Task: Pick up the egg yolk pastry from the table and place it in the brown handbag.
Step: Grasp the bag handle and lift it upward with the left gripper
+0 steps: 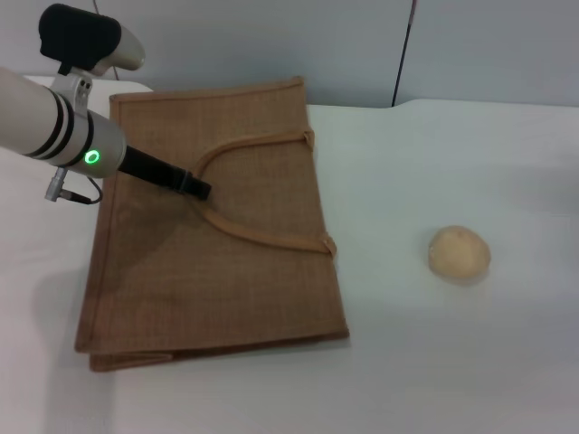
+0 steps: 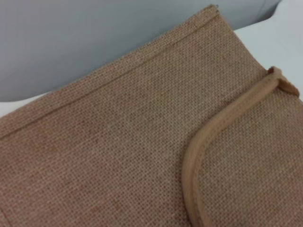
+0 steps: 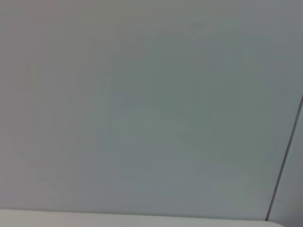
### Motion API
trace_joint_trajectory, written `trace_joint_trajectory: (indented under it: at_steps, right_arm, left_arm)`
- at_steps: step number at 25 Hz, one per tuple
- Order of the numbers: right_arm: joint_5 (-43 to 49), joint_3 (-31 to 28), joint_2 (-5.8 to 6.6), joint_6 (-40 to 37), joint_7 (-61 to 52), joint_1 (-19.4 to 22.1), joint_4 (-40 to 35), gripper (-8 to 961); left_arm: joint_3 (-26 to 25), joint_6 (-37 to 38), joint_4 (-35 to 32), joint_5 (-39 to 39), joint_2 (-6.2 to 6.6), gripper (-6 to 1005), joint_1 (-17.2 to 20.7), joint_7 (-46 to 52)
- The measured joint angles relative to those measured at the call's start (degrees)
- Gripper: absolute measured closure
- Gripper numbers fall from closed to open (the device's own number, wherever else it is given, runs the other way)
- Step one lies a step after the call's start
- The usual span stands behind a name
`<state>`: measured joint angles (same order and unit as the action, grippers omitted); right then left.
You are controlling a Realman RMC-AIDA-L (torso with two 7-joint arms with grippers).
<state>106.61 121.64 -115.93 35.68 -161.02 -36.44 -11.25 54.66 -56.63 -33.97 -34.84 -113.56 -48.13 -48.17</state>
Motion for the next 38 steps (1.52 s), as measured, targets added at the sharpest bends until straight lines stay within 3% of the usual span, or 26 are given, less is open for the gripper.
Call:
trace_joint_trajectory:
  at_steps: [12, 25, 38]
  right_arm:
    - [0.0, 0.0, 0.0, 0.0, 0.0, 0.1, 0.1, 71]
    - [0.0, 0.0, 0.0, 0.0, 0.0, 0.0, 0.0, 73]
    - [-0.1, 0.0, -0.09, 0.0, 0.0, 0.0, 0.0, 74]
  left_arm:
    - [0.0, 3.5, 0.0, -0.2, -0.5, 401, 0.3, 2.6]
    - [0.5, 4.8, 1.0, 0.2, -1.39, 402, -1.7, 2.2]
    - [0.2, 5.6, 3.0, 1.6, -1.41, 408, -2.1, 2.6]
